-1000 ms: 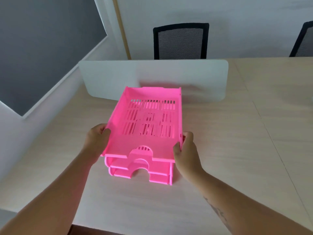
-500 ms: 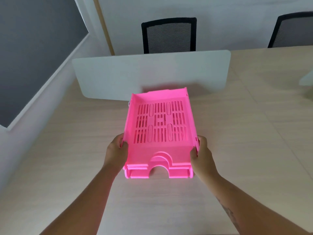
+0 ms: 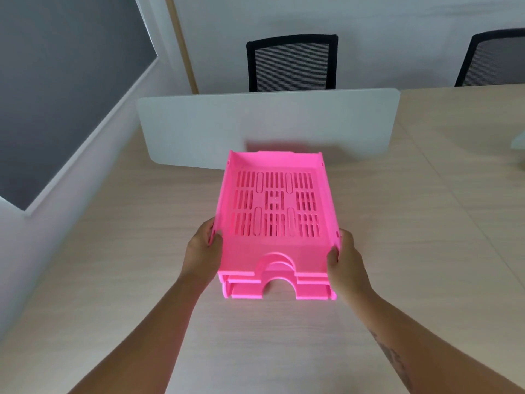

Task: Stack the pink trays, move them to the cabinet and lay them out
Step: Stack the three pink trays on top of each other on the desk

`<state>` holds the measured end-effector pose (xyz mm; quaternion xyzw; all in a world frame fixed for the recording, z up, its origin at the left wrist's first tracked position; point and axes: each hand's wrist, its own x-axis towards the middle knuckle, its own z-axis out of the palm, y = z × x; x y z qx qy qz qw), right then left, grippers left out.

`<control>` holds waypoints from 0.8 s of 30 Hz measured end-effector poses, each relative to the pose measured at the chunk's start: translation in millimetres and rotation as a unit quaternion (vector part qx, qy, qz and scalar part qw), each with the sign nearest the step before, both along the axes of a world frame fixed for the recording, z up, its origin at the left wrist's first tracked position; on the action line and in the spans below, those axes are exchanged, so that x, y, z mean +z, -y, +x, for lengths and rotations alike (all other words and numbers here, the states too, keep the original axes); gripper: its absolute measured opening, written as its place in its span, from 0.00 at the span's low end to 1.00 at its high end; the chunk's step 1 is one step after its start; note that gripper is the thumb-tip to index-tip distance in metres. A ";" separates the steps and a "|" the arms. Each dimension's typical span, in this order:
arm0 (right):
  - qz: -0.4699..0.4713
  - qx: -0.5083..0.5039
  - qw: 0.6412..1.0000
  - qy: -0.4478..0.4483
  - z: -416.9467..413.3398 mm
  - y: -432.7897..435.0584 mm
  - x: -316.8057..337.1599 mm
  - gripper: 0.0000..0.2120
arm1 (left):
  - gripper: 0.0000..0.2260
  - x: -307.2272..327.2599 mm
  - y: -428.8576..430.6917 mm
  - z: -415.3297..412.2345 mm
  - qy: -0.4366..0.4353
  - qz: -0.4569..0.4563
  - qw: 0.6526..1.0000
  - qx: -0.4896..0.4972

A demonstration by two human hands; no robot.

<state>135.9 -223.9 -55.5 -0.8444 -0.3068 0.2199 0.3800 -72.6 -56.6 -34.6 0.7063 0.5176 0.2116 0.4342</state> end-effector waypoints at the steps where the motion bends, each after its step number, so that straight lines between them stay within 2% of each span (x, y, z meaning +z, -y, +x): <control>1: 0.007 -0.006 1.000 0.003 1.3 -1.3 1.8 0.18 | 0.15 -0.6 0.2 0.4 0.006 -0.002 1.000 0.003; 14: -0.010 0.007 0.999 -0.033 17.3 3.4 -9.5 0.21 | 0.14 -14.6 0.7 6.1 0.001 -0.068 0.998 -0.007; 17: 0.011 -0.019 0.998 -0.059 16.5 6.8 -16.3 0.20 | 0.15 -26.2 8.9 -1.3 0.037 -0.111 0.993 0.025; 21: 0.061 -0.060 0.983 -0.162 6.1 12.3 -22.5 0.17 | 0.17 -43.0 27.4 -8.5 0.123 -0.159 0.977 0.065; 24: 0.082 -0.102 0.961 -0.242 -1.8 17.1 -33.4 0.19 | 0.16 -52.7 36.4 -8.0 0.167 -0.208 0.960 0.085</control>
